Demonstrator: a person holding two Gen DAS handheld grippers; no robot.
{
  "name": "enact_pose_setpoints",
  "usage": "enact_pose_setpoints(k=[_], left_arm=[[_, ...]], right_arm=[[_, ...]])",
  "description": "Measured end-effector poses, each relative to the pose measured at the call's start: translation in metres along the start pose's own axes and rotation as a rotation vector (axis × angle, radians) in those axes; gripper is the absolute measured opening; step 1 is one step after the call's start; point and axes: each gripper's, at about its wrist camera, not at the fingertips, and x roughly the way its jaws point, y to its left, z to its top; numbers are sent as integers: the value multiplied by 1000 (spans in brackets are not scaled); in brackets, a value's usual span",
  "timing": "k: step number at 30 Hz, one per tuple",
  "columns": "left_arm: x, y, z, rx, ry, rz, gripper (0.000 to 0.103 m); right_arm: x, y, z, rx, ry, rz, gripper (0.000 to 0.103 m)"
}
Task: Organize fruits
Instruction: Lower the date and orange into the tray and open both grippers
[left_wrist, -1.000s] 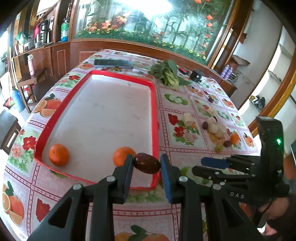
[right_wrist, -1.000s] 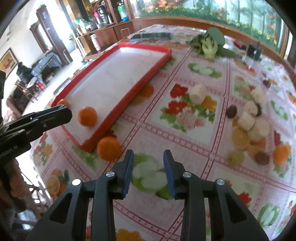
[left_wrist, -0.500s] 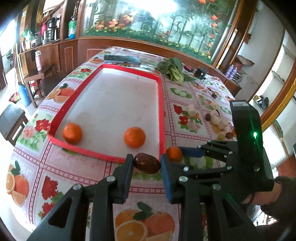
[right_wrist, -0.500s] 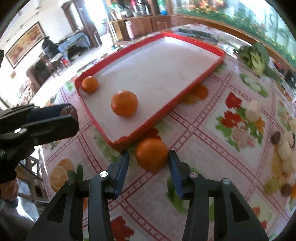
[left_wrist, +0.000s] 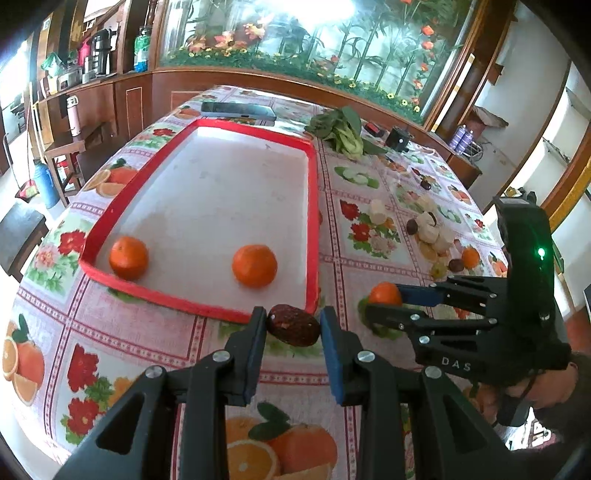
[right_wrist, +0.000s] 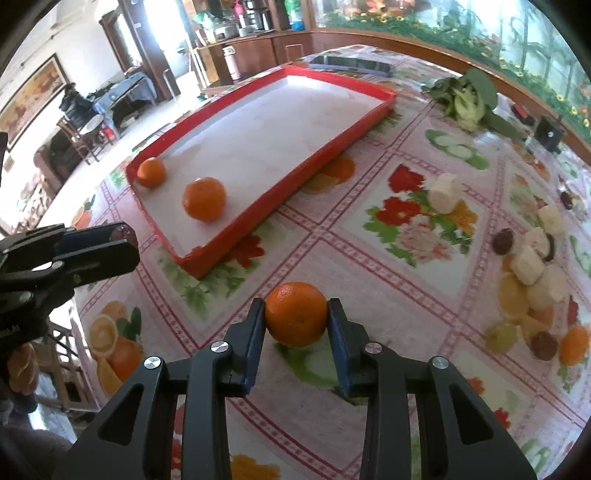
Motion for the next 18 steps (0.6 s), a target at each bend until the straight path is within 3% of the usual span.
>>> enact_pose_setpoints(k=[10,18], left_arm=[[3,22,30,-8,-35,47,32],[23,57,55,-31,-30,127,33]], right_arm=[[-4,8,47,4,-50,33,32],[29,27,93,15,-36,73,32]])
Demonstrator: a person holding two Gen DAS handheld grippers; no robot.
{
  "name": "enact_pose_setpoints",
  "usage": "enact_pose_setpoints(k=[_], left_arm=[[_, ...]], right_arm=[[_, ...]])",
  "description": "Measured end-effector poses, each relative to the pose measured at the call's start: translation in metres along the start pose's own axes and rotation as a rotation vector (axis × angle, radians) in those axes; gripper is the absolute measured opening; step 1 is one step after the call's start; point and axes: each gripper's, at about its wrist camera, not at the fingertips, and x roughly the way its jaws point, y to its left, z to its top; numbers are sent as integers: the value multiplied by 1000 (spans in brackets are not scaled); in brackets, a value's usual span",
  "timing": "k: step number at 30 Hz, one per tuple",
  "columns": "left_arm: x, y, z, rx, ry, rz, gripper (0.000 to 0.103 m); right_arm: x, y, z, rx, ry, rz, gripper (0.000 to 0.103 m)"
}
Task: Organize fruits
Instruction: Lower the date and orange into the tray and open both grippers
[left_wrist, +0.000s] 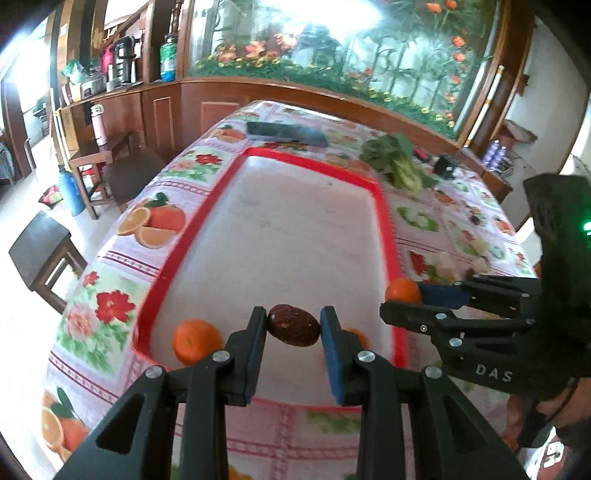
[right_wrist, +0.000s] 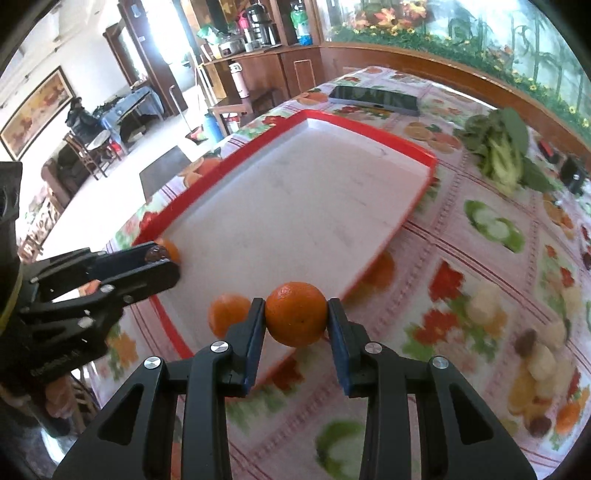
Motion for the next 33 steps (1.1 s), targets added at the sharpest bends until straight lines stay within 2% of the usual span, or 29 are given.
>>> enact_pose_setpoints(k=[9,24,28,33], left_arm=[[33,17,9,-35,49,21,33],[49,16,9,-16,78,88,33],[49,12,8,-5,79,112,42],[46,13,8,-14,73,133,58]], right_arm=[[34,13,17,-15,47,12,32],[49,11,14,-21,84,-22,33],[47,9,12,-18,81,-33,36],[39,4,9,-3,68,-45,39]])
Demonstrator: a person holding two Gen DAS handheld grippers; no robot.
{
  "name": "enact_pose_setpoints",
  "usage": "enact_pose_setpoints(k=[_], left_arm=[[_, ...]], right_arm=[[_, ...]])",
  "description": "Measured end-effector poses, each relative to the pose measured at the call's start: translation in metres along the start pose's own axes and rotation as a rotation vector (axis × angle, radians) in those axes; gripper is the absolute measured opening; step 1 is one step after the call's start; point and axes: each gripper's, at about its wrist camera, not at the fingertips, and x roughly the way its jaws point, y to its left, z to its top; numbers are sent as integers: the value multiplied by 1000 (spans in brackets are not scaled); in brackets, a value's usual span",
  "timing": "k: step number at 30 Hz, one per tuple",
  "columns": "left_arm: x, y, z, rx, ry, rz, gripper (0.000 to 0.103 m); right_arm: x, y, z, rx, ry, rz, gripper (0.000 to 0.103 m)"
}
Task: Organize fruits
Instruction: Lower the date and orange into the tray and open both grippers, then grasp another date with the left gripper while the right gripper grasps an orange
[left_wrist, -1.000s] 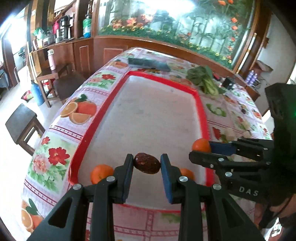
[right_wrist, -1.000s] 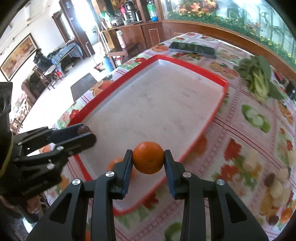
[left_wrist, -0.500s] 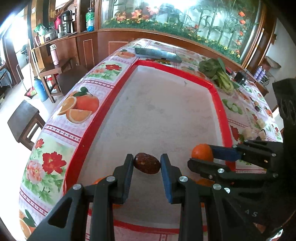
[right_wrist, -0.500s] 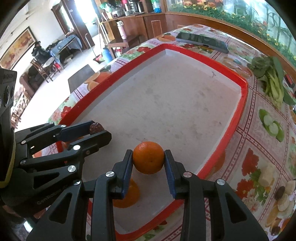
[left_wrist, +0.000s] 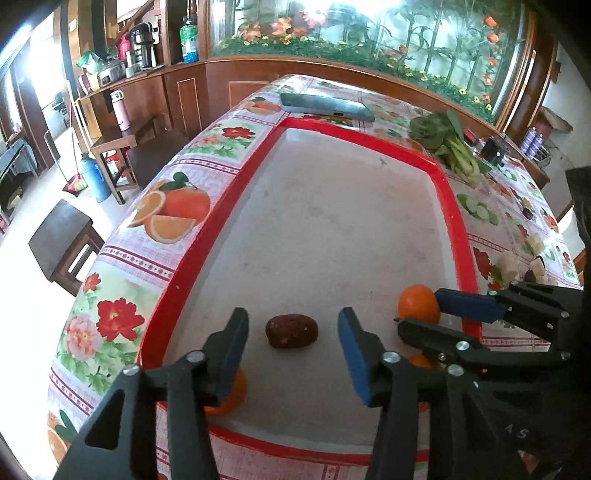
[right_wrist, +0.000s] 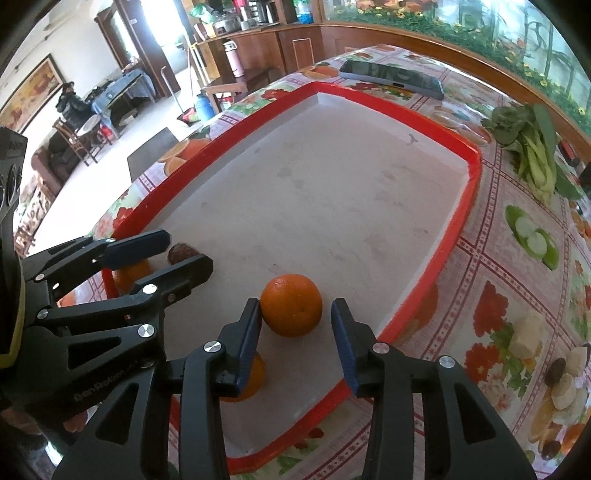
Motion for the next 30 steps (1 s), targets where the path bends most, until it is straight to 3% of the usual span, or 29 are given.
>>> enact_pose_setpoints(k=[2,13,18,27,30], left_arm=[[-2,0,-1,-4,-2,8,62],[-22,-10,-8,-17,-17,2,65],[-37,-23,-15,-6,-39,14,67],[-70,-80,-31,110,-112,23,73],[-70,-106,-33,150,-99,-17,73]], right_arm=[[-4,0,-2,3,-6,-5,39],[-38,3,-21,17,-32,9,42],[-55,-2,-36,35,-40,-10,58],[-91,-31,-83,129,-73,-37,65],[-105,-51,-102,172,-92,-66,68]])
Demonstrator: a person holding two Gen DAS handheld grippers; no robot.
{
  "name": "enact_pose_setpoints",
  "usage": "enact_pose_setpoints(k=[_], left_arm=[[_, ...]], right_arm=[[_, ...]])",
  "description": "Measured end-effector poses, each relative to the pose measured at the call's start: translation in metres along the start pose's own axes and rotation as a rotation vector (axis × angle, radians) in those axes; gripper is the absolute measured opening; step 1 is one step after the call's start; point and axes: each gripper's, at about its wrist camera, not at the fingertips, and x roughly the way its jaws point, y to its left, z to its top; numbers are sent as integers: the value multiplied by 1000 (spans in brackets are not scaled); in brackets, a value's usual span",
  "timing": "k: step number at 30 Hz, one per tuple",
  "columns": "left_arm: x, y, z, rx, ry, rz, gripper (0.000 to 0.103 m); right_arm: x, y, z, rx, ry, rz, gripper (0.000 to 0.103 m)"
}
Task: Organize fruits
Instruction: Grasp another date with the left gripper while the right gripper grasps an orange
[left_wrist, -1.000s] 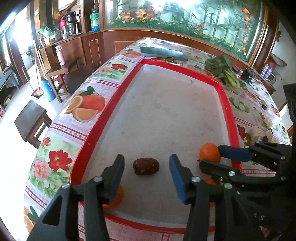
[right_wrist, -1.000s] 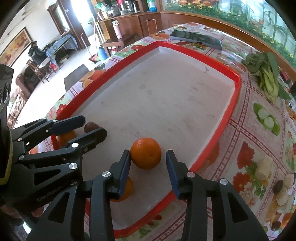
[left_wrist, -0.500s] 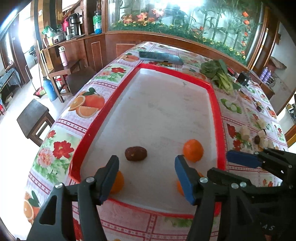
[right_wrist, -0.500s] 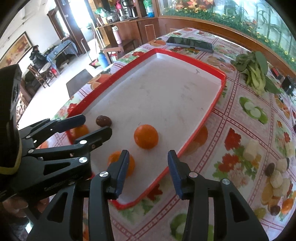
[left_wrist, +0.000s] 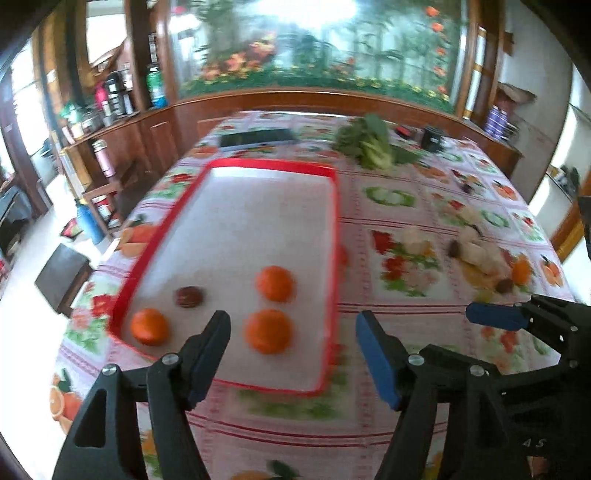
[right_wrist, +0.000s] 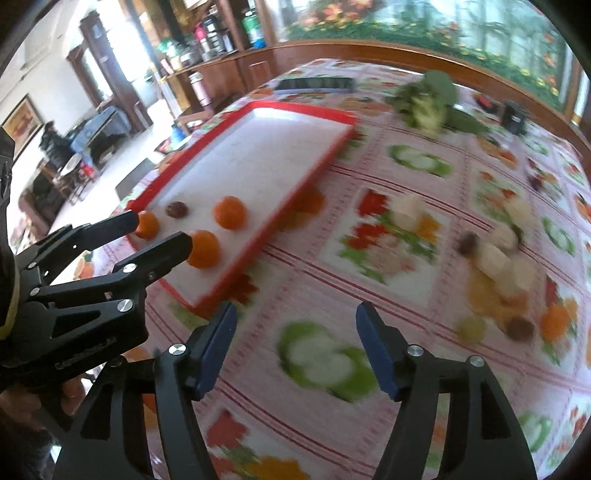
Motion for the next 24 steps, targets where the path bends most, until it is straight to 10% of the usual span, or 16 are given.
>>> enact_pose_setpoints(k=[13,24], left_arm=[[26,-139,4,154,92,-207,74],[61,-225,10,181,134,-244,74]], right_arm=[[-53,-162,-53,262,-61,-260,69],[-71,-227,-83,345,-65,-238,69]])
